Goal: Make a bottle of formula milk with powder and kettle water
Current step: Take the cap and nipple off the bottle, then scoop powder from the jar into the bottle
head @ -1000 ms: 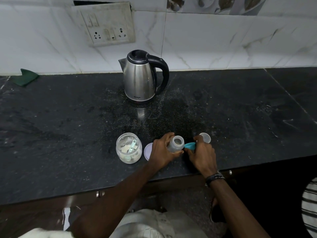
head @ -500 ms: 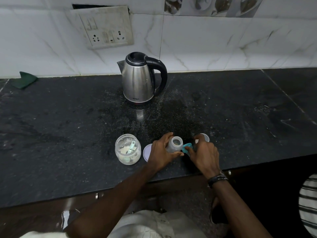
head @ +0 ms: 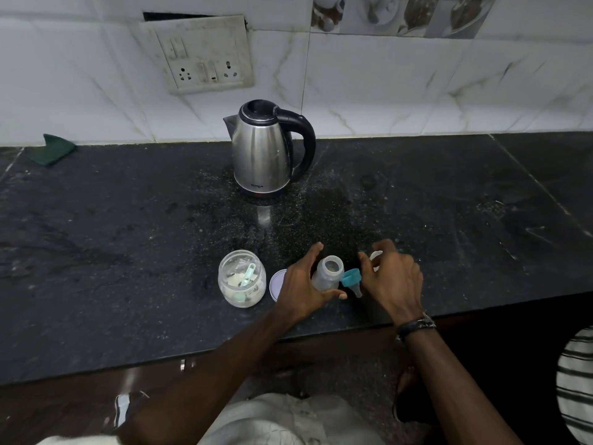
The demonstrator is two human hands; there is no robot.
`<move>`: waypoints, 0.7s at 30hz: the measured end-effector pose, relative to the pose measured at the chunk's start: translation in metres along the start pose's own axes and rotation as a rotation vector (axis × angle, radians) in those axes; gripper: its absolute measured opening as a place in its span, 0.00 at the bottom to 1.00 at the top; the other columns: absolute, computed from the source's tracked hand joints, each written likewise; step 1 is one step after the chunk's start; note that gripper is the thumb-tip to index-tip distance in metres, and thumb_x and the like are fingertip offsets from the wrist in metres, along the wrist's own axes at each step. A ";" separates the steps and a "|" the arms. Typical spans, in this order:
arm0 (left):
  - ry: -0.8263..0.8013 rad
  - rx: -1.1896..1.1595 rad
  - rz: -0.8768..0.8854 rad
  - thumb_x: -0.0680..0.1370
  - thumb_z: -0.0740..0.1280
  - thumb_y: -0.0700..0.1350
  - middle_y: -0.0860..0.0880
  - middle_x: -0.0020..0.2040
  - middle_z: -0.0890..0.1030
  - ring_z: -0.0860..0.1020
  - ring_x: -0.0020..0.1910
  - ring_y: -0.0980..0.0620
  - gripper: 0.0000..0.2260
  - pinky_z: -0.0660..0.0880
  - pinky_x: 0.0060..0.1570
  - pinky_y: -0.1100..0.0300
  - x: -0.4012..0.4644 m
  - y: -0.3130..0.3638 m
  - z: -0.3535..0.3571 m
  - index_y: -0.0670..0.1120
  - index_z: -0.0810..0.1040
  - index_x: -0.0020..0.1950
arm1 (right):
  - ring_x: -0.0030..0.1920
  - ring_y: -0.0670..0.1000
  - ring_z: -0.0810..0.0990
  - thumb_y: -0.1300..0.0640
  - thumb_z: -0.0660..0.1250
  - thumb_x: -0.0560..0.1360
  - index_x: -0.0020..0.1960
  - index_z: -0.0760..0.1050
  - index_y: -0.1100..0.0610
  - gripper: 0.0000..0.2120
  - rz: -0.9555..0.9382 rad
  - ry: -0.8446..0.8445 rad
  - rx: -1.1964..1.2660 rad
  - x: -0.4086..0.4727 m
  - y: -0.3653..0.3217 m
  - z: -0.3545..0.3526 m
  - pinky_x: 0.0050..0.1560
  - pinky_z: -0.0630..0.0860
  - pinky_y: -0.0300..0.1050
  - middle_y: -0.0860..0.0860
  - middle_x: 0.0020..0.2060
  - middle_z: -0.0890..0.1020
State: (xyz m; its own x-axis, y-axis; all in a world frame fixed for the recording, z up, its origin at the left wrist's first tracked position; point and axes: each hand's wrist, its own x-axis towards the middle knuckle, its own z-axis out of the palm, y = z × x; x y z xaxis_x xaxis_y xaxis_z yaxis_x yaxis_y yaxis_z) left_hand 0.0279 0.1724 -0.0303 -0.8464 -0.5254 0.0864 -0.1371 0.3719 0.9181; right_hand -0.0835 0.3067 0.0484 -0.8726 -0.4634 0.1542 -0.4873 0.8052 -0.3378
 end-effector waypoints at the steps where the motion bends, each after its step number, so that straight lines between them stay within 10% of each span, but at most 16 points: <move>1: 0.005 0.014 0.024 0.61 0.84 0.54 0.47 0.75 0.70 0.67 0.73 0.57 0.52 0.67 0.72 0.56 -0.002 0.003 -0.002 0.43 0.63 0.78 | 0.43 0.57 0.83 0.43 0.65 0.77 0.60 0.74 0.54 0.18 -0.011 0.024 0.017 0.003 -0.002 -0.003 0.41 0.78 0.49 0.53 0.42 0.84; 12: 0.373 0.117 0.273 0.70 0.77 0.55 0.41 0.79 0.61 0.55 0.80 0.43 0.47 0.56 0.77 0.56 -0.042 0.043 -0.059 0.36 0.56 0.78 | 0.41 0.50 0.79 0.51 0.71 0.74 0.50 0.79 0.53 0.07 -0.388 0.035 0.312 0.030 -0.088 -0.020 0.44 0.78 0.47 0.51 0.47 0.80; 17: 0.585 0.225 0.315 0.67 0.79 0.58 0.30 0.78 0.53 0.52 0.79 0.33 0.54 0.57 0.76 0.40 -0.050 0.024 -0.095 0.32 0.50 0.77 | 0.58 0.51 0.77 0.50 0.72 0.73 0.52 0.82 0.48 0.08 -0.660 -0.310 0.275 0.032 -0.127 -0.011 0.57 0.75 0.47 0.51 0.60 0.76; 21: 0.607 0.163 0.127 0.63 0.72 0.73 0.37 0.81 0.47 0.48 0.81 0.40 0.63 0.52 0.79 0.51 -0.061 0.001 -0.114 0.36 0.45 0.80 | 0.63 0.53 0.75 0.53 0.69 0.74 0.54 0.83 0.46 0.09 -0.869 -0.582 0.050 0.034 -0.157 0.001 0.60 0.74 0.52 0.54 0.61 0.76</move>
State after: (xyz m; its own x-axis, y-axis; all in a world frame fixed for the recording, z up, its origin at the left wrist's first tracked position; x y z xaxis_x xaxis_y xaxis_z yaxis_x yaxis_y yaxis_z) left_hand 0.1382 0.1176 0.0092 -0.4256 -0.7918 0.4380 -0.1718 0.5460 0.8200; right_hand -0.0367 0.1645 0.1059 -0.0654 -0.9924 -0.1040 -0.9259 0.0992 -0.3645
